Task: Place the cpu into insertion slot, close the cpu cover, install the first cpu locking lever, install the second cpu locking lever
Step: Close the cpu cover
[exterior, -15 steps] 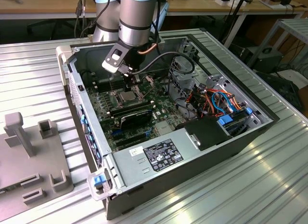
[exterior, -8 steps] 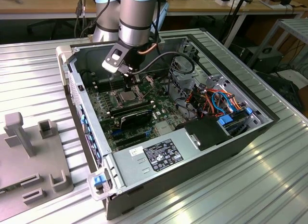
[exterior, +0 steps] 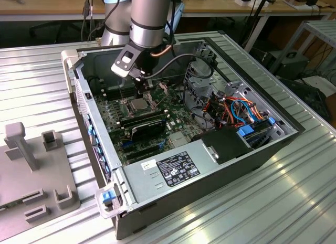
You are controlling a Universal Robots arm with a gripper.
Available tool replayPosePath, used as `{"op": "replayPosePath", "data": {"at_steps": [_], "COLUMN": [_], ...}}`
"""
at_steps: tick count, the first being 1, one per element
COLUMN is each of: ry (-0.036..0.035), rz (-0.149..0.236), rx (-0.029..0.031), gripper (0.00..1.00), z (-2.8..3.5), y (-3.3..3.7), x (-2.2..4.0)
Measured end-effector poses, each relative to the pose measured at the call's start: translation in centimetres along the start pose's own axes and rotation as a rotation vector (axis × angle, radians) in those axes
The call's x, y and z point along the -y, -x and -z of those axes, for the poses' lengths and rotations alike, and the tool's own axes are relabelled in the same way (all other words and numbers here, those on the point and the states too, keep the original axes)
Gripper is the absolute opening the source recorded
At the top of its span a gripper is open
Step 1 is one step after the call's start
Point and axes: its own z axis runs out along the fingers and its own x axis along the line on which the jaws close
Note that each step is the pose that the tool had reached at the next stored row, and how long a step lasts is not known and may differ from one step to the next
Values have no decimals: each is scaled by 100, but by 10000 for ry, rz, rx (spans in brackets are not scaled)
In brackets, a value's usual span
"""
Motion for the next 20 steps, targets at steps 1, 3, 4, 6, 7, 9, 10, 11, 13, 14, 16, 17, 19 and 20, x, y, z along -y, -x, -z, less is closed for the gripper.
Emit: {"op": "replayPosePath", "data": {"at_steps": [1,3,4,6,7,9,10,11,13,14,16,17,19,20], "ry": [0,0,1,1,1,1,0,0,-1,-1,0,1,0,-1], "rz": [0,0,0,1,1,0,1,0,0,0,1,1,-1,-1], "rx": [5,22,28,40,39,40,41,41,42,42,41,41,40,46], "gripper": [11,11,11,11,11,11,11,11,11,11,11,11,11,11], "z": [17,51,65,93,93,94,95,95,95,95,94,94,95,104], "y": [0,-1,-1,-2,-2,-2,-1,-1,-1,-1,-1,-1,-1,-2], "x": [0,0,0,-1,-1,-1,-1,-2,-20,-33,-70,-79,-85,-86]}}
